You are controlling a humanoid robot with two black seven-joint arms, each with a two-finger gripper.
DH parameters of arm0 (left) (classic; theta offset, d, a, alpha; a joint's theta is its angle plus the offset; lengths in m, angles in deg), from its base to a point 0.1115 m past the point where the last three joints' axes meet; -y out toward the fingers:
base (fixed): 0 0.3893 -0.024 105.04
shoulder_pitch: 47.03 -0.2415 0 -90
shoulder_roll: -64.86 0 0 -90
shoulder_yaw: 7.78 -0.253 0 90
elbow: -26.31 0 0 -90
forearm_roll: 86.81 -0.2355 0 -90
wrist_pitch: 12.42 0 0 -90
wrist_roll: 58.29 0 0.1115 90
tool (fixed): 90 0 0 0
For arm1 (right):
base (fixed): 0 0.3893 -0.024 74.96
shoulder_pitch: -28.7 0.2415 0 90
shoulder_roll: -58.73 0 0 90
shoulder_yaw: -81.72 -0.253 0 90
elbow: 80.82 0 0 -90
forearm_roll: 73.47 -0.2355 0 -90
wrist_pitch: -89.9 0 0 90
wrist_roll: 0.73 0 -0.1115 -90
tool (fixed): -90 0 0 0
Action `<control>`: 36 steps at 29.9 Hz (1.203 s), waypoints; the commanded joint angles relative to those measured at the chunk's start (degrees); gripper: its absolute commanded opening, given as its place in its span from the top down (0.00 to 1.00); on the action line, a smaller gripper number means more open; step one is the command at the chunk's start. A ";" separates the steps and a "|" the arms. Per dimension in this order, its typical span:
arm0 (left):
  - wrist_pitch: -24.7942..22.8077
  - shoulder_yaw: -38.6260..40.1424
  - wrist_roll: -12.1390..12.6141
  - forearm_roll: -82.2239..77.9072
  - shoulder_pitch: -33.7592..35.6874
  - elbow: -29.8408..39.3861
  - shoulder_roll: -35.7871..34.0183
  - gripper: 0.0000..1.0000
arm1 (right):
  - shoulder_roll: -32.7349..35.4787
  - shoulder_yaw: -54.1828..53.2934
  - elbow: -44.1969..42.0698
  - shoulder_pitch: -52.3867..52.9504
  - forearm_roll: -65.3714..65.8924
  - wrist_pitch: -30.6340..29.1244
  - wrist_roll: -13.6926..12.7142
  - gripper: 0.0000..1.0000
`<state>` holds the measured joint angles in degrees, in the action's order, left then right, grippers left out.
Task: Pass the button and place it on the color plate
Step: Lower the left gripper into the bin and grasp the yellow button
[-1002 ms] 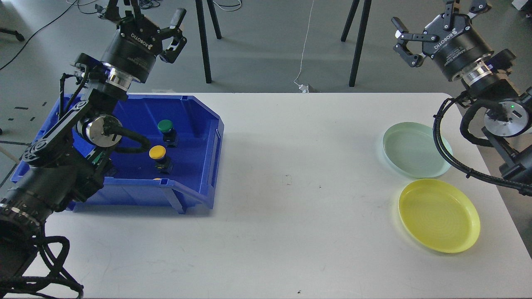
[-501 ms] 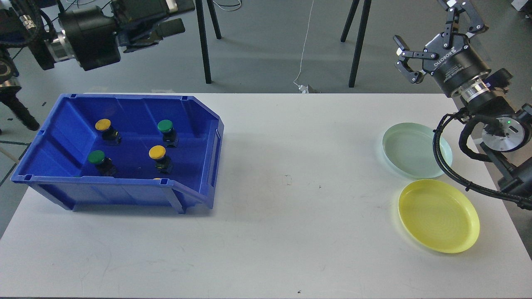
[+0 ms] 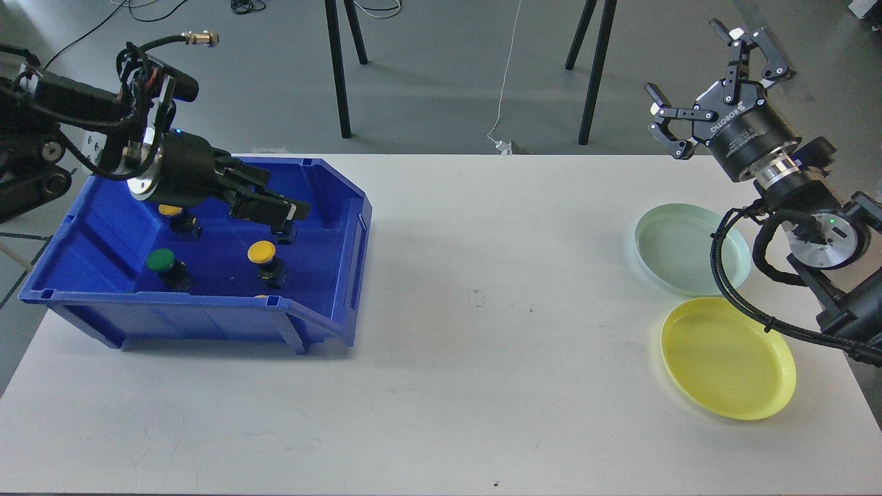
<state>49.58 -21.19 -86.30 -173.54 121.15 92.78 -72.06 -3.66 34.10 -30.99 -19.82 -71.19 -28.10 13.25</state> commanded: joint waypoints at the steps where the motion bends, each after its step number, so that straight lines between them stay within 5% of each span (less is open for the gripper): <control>1: 0.00 -0.12 0.00 -0.10 -3.55 -4.23 2.87 0.02 | 0.07 -0.02 0.01 -0.26 0.00 0.00 0.00 0.00; 31: 0.00 0.05 0.00 -1.16 -10.33 -18.03 10.08 0.11 | 0.42 -0.46 0.45 -1.32 -0.08 0.00 0.00 0.00; 36: 0.00 -0.04 0.00 -1.25 -11.38 -18.66 10.61 0.29 | 0.51 -0.90 0.45 -1.84 -0.08 0.00 0.08 0.00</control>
<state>49.58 -21.14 -86.30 -174.70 110.37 74.33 -61.63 -3.17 33.60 -30.53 -21.35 -71.27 -28.10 13.25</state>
